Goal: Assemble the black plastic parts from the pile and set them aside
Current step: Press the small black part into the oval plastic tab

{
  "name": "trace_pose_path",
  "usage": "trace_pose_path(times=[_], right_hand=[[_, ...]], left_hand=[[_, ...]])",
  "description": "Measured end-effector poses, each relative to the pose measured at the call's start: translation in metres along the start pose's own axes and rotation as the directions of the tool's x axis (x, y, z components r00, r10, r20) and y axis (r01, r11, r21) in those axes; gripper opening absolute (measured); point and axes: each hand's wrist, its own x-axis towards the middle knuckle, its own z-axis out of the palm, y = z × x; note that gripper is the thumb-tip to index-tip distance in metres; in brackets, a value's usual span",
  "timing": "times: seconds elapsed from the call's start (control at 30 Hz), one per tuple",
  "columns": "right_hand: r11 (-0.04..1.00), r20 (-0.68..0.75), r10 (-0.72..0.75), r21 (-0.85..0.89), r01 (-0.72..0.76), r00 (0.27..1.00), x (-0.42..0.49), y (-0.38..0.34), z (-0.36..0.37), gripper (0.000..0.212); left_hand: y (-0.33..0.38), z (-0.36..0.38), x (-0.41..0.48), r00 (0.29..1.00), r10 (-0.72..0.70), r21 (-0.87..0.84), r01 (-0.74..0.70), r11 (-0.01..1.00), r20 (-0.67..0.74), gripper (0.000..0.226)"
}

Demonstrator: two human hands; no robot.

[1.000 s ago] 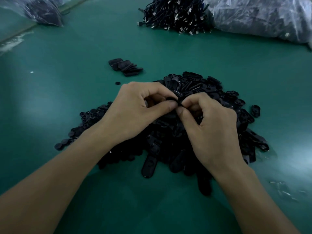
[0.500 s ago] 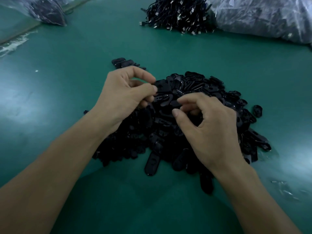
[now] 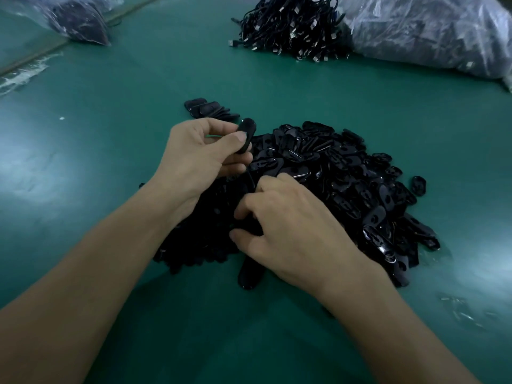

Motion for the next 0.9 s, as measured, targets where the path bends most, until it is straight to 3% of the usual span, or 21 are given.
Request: trace_pose_path(times=[0.23, 0.4, 0.5, 0.57, 0.63, 0.73, 0.9], right_hand=[[1.0, 0.01, -0.012, -0.017, 0.012, 1.0, 0.003, -0.005, 0.007, 0.02], [1.0, -0.013, -0.007, 0.006, 0.007, 1.0, 0.004, -0.001, 0.013, 0.022], [1.0, -0.062, -0.017, 0.021, 0.018, 0.998, 0.006, 0.0, 0.015, 0.02], [0.995, -0.122, -0.014, 0.098, 0.026, 0.992, 0.007, 0.001, 0.012, 0.016], [0.959, -0.158, 0.057, 0.283, -0.01, 0.986, 0.007, 0.005, 0.006, 0.014], [0.813, -0.178, 0.226, 0.576, -0.085, 0.958, 0.003, 0.021, -0.005, 0.019], [0.739, -0.287, 0.348, 0.67, -0.073, 0.892, -0.009, 0.055, -0.007, 0.016]], left_hand=[[0.002, 0.002, -0.003, 0.999, -0.016, -0.056, 0.018, 0.998, 0.041, 0.012], [0.005, 0.006, -0.008, 0.997, -0.002, -0.07, 0.007, 0.998, 0.078, 0.031], [0.006, 0.006, -0.011, 0.995, 0.01, -0.065, -0.003, 0.998, 0.1, 0.027], [0.007, 0.006, -0.012, 0.996, 0.009, -0.066, -0.003, 0.998, 0.091, 0.023], [0.007, 0.006, -0.012, 0.997, 0.009, -0.073, -0.003, 0.997, 0.082, 0.019], [0.005, 0.007, -0.012, 0.996, 0.021, -0.062, -0.016, 0.998, 0.082, 0.014], [0.001, 0.008, -0.011, 0.996, 0.035, 0.031, -0.038, 0.999, 0.078, 0.017]])
